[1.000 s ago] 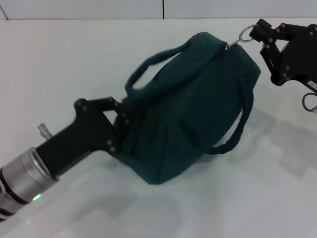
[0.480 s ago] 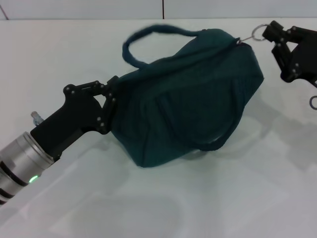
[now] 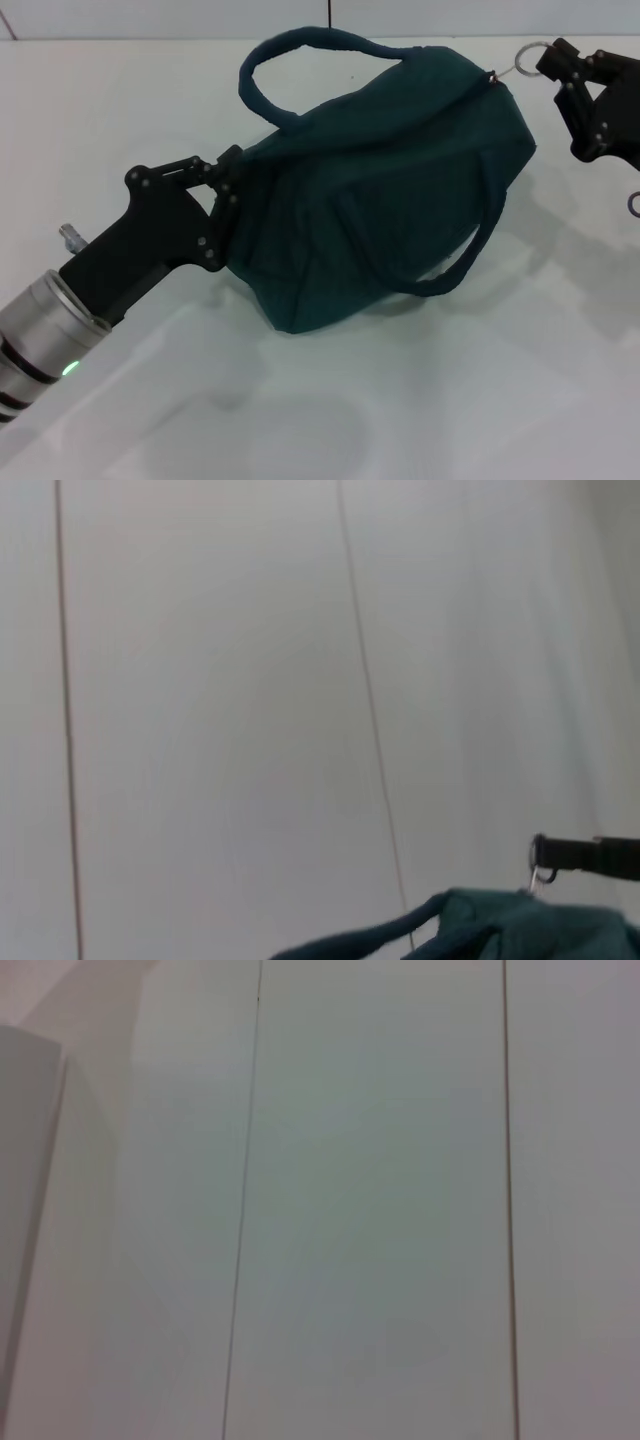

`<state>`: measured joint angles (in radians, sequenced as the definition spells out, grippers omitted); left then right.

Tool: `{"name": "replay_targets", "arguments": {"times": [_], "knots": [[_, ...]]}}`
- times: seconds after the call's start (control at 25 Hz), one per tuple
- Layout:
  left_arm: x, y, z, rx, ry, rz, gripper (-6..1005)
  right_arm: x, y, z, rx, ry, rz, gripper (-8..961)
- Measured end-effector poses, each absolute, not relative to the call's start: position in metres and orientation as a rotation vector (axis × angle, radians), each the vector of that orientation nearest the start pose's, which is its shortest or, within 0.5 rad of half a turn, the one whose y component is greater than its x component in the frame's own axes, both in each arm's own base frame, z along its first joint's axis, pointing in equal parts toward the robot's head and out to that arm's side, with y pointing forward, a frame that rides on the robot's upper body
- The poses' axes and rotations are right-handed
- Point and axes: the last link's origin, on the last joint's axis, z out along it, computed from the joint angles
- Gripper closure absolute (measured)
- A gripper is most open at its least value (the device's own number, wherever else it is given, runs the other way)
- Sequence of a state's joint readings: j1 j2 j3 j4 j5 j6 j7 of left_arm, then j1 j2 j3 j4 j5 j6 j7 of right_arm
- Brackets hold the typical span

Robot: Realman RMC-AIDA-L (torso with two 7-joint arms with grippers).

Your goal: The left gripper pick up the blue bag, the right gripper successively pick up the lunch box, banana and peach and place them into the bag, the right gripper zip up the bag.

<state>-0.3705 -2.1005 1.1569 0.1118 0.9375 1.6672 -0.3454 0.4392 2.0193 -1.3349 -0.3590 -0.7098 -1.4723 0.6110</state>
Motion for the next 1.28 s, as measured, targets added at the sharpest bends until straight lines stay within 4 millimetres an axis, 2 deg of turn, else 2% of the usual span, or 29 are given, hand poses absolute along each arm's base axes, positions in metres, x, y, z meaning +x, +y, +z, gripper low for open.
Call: {"name": "replay_targets", "arguments": {"times": [0.24,0.48,0.68,0.8,0.92,0.96,1.08,1.28], "knots": [[-0.267,0.258,-0.03,-2.096,-0.153,-1.221,897,0.244,0.334,0.011,-2.102,0.104,1.15,937],[-0.256,0.273,-0.012,-2.133,-0.307,-1.398,733,0.243,0.334,0.012,-2.105,0.097,1.149,938],[-0.231,0.297,0.001,-2.289,-0.353,-1.479,550,0.242,0.335,0.012,-2.107,0.091,1.147,938],[-0.208,0.319,-0.005,-2.452,-0.377,-1.43,418,0.241,0.336,0.011,-2.11,0.09,1.149,939],[-0.182,0.343,-0.02,-2.633,-0.441,-1.278,282,0.241,0.336,0.011,-2.112,0.092,1.15,939],[-0.18,0.347,-0.022,-2.649,-0.457,-1.248,236,0.241,0.336,0.01,-2.112,0.092,1.15,939],[-0.165,0.364,-0.035,-2.708,-0.492,-1.11,234,0.24,0.336,0.01,-2.113,0.09,1.15,939],[-0.159,0.377,-0.04,-2.682,-0.509,-1.046,252,0.239,0.336,0.008,-2.118,0.089,1.147,939]]}}
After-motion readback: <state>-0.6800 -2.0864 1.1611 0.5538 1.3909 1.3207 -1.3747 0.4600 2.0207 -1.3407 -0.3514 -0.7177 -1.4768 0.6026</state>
